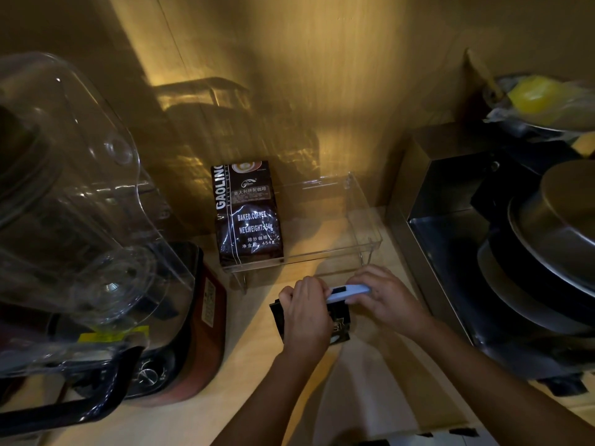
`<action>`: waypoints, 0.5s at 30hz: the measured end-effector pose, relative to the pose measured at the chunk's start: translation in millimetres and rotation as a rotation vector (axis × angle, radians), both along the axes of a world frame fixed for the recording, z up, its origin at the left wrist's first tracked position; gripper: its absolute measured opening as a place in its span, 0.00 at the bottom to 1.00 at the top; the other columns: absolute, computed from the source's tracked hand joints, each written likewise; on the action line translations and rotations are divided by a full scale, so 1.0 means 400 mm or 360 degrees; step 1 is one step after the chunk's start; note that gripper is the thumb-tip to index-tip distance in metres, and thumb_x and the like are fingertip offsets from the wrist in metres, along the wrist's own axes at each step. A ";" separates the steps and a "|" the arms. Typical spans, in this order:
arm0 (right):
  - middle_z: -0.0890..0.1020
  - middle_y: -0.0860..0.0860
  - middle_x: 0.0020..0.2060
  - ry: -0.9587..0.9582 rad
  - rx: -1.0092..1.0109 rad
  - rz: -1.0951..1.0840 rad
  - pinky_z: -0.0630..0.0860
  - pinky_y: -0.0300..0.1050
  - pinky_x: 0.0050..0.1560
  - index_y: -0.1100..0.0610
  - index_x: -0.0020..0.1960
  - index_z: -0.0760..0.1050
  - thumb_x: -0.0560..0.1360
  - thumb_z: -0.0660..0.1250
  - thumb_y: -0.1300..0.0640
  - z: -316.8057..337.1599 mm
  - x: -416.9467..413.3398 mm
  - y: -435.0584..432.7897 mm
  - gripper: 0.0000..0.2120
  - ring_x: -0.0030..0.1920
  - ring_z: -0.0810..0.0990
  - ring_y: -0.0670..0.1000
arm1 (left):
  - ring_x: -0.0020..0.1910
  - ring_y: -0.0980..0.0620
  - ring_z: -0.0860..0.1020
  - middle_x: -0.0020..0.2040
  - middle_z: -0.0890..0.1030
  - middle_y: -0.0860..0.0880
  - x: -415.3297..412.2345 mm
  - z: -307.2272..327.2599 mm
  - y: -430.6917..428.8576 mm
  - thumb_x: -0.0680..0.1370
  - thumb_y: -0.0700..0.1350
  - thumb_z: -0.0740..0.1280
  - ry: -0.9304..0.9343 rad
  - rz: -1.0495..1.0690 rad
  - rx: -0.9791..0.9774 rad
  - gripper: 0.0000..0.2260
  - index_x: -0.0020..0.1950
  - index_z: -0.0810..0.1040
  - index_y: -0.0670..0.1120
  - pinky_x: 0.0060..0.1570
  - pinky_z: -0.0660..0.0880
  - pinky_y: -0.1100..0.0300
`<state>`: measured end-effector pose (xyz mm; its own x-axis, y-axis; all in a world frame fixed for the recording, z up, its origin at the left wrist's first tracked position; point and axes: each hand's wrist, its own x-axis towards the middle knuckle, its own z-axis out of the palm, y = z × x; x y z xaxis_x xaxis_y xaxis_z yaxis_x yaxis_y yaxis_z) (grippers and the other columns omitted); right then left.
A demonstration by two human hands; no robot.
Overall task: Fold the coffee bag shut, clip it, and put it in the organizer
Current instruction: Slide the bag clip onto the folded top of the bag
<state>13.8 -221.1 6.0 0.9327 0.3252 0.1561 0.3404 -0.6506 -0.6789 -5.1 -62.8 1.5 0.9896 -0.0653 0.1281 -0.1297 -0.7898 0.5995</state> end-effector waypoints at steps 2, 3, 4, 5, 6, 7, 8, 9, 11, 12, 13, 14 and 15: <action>0.78 0.56 0.44 0.0036 0.0052 -0.0037 0.71 0.50 0.48 0.61 0.47 0.78 0.69 0.72 0.61 -0.001 0.000 -0.007 0.08 0.47 0.75 0.56 | 0.44 0.49 0.69 0.41 0.71 0.50 0.001 0.006 0.001 0.77 0.36 0.59 -0.0008 -0.0008 -0.0009 0.12 0.41 0.62 0.52 0.44 0.53 0.61; 0.78 0.55 0.43 0.0042 0.0070 -0.0059 0.70 0.49 0.48 0.61 0.47 0.78 0.69 0.72 0.61 -0.004 0.000 -0.006 0.08 0.47 0.75 0.56 | 0.44 0.48 0.70 0.41 0.71 0.51 0.002 0.009 0.000 0.77 0.36 0.59 -0.0018 -0.0007 -0.0010 0.12 0.41 0.62 0.52 0.46 0.53 0.61; 0.77 0.54 0.43 0.0053 0.0091 -0.0099 0.70 0.49 0.48 0.61 0.46 0.78 0.69 0.72 0.61 -0.008 -0.001 -0.003 0.08 0.47 0.74 0.55 | 0.44 0.48 0.71 0.41 0.72 0.51 0.001 0.013 -0.003 0.77 0.36 0.59 -0.0024 0.0008 -0.0014 0.11 0.41 0.63 0.51 0.47 0.53 0.61; 0.77 0.52 0.43 0.0072 0.0120 -0.0153 0.69 0.48 0.48 0.60 0.46 0.78 0.68 0.72 0.61 -0.012 -0.003 0.003 0.07 0.48 0.74 0.54 | 0.45 0.48 0.71 0.41 0.73 0.50 0.002 0.017 -0.006 0.77 0.36 0.59 -0.0020 0.0027 -0.0021 0.11 0.40 0.64 0.51 0.50 0.53 0.60; 0.77 0.50 0.43 0.0090 0.0154 -0.0200 0.68 0.48 0.48 0.59 0.46 0.78 0.68 0.72 0.61 -0.016 -0.005 0.009 0.07 0.48 0.73 0.54 | 0.46 0.48 0.72 0.42 0.74 0.49 0.003 0.020 -0.008 0.77 0.36 0.60 -0.0009 0.0034 -0.0018 0.10 0.41 0.66 0.50 0.53 0.54 0.59; 0.77 0.50 0.42 0.0096 0.0188 -0.0222 0.67 0.48 0.49 0.59 0.45 0.79 0.68 0.73 0.61 -0.020 -0.006 0.016 0.07 0.48 0.73 0.54 | 0.47 0.47 0.73 0.43 0.76 0.47 0.004 0.022 -0.009 0.76 0.36 0.60 -0.0006 0.0026 -0.0003 0.08 0.41 0.68 0.48 0.55 0.54 0.58; 0.77 0.49 0.41 0.0094 0.0213 -0.0219 0.66 0.47 0.49 0.60 0.44 0.79 0.67 0.73 0.61 -0.023 -0.006 0.024 0.07 0.47 0.74 0.54 | 0.47 0.46 0.73 0.43 0.76 0.45 0.004 0.023 -0.010 0.76 0.35 0.61 -0.0016 0.0012 0.0016 0.07 0.41 0.70 0.46 0.55 0.54 0.57; 0.77 0.48 0.41 0.0097 0.0232 -0.0209 0.65 0.46 0.49 0.60 0.43 0.79 0.67 0.73 0.61 -0.026 -0.006 0.031 0.07 0.47 0.74 0.53 | 0.48 0.46 0.73 0.44 0.77 0.45 0.004 0.025 -0.010 0.75 0.35 0.62 -0.0032 0.0004 0.0030 0.05 0.42 0.71 0.44 0.55 0.54 0.57; 0.76 0.47 0.40 0.0124 0.0279 -0.0212 0.63 0.45 0.48 0.59 0.43 0.79 0.66 0.73 0.61 -0.031 -0.004 0.043 0.07 0.46 0.73 0.49 | 0.50 0.44 0.72 0.45 0.77 0.44 0.004 0.028 -0.008 0.75 0.36 0.63 -0.0051 0.0010 0.0056 0.03 0.42 0.72 0.42 0.56 0.55 0.55; 0.76 0.45 0.40 0.0158 0.0311 -0.0236 0.63 0.44 0.48 0.58 0.43 0.79 0.66 0.73 0.60 -0.034 -0.003 0.047 0.07 0.46 0.72 0.48 | 0.51 0.44 0.71 0.46 0.77 0.43 0.007 0.028 -0.005 0.76 0.37 0.63 -0.0049 0.0014 0.0073 0.02 0.43 0.73 0.42 0.57 0.57 0.53; 0.76 0.44 0.40 0.0208 0.0345 -0.0269 0.65 0.44 0.48 0.56 0.44 0.79 0.66 0.73 0.59 -0.037 -0.003 0.049 0.07 0.47 0.72 0.48 | 0.52 0.43 0.70 0.47 0.77 0.43 0.009 0.029 -0.003 0.76 0.38 0.63 -0.0044 0.0012 0.0093 0.02 0.43 0.73 0.41 0.57 0.59 0.51; 0.76 0.43 0.41 0.0261 0.0374 -0.0297 0.66 0.45 0.48 0.55 0.44 0.78 0.66 0.73 0.59 -0.039 -0.003 0.051 0.07 0.48 0.71 0.50 | 0.52 0.42 0.70 0.47 0.77 0.43 0.012 0.030 0.000 0.76 0.38 0.63 -0.0044 0.0000 0.0112 0.02 0.43 0.74 0.41 0.56 0.60 0.50; 0.76 0.42 0.41 0.0305 0.0394 -0.0308 0.66 0.45 0.49 0.53 0.44 0.78 0.66 0.73 0.58 -0.041 -0.003 0.053 0.07 0.50 0.71 0.51 | 0.52 0.42 0.70 0.47 0.77 0.42 0.015 0.031 0.001 0.76 0.39 0.63 -0.0052 -0.0020 0.0133 0.03 0.43 0.74 0.40 0.56 0.61 0.50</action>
<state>12.5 -200.0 -10.3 0.9932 0.1142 0.0242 0.0783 -0.4986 -0.8633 0.8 -62.2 14.0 0.9840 -0.0898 0.1540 -0.1587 -0.8350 0.5269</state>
